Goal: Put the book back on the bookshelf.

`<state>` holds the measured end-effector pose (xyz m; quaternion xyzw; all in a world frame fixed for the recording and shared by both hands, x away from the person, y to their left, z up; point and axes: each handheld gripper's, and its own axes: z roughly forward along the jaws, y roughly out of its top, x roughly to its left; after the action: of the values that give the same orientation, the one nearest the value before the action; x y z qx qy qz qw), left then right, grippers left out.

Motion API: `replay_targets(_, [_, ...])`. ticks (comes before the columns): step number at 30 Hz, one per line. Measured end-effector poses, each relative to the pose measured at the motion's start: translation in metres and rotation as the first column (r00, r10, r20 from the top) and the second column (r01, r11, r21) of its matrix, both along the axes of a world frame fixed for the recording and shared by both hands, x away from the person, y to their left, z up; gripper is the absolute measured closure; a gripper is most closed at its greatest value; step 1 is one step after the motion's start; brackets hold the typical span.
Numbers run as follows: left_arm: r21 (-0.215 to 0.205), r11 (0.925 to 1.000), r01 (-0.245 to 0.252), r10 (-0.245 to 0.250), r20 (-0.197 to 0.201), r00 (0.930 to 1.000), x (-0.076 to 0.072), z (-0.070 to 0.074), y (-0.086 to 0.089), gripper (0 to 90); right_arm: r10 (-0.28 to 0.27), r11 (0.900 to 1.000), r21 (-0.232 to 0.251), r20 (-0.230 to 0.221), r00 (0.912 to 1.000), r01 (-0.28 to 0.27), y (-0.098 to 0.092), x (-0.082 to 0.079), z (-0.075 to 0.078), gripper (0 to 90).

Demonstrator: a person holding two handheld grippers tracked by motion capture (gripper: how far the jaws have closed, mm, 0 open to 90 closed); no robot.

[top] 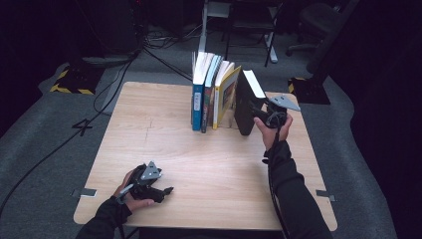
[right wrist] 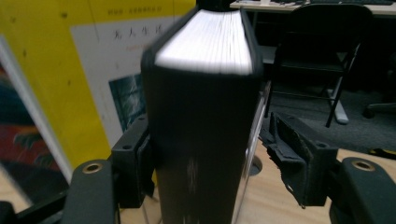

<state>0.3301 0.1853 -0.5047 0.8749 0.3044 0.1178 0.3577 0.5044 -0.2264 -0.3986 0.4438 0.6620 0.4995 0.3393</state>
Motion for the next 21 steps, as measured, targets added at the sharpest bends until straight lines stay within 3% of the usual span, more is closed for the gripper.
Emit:
replay_targets(8, [-0.001,1.0,-0.001,0.001,-0.001,1.0,0.0,0.0,0.0,19.6,0.03,0.999,-0.041,-0.055,0.998,-0.032,-0.004,-0.01,-0.037,35.0])
replay_targets(11, [0.0,0.9999,0.01,-0.01,-0.002,0.9999,0.0,0.0,0.0,19.6,0.031,0.997,-0.065,-0.101,0.9944,-0.038,-0.002,-0.008,-0.061,37.8])
replay_targets(13, [-0.001,0.9999,0.016,-0.016,-0.001,0.9999,0.0,0.0,0.0,19.6,0.028,0.997,-0.073,-0.113,0.9932,-0.036,-0.001,-0.007,-0.066,39.9])
replay_targets(15, [-0.001,0.9998,0.019,-0.019,-0.001,0.9998,0.0,0.0,0.0,19.5,0.025,0.997,-0.069,-0.157,0.9873,-0.036,0.001,-0.002,-0.078,40.9])
replay_targets(21, [-0.001,0.9995,0.03,-0.03,0.0,0.9995,-0.001,0.0,-0.001,19.9,0.007,0.998,-0.066,-0.162,0.9868,-0.018,0.005,0.001,-0.083,46.3])
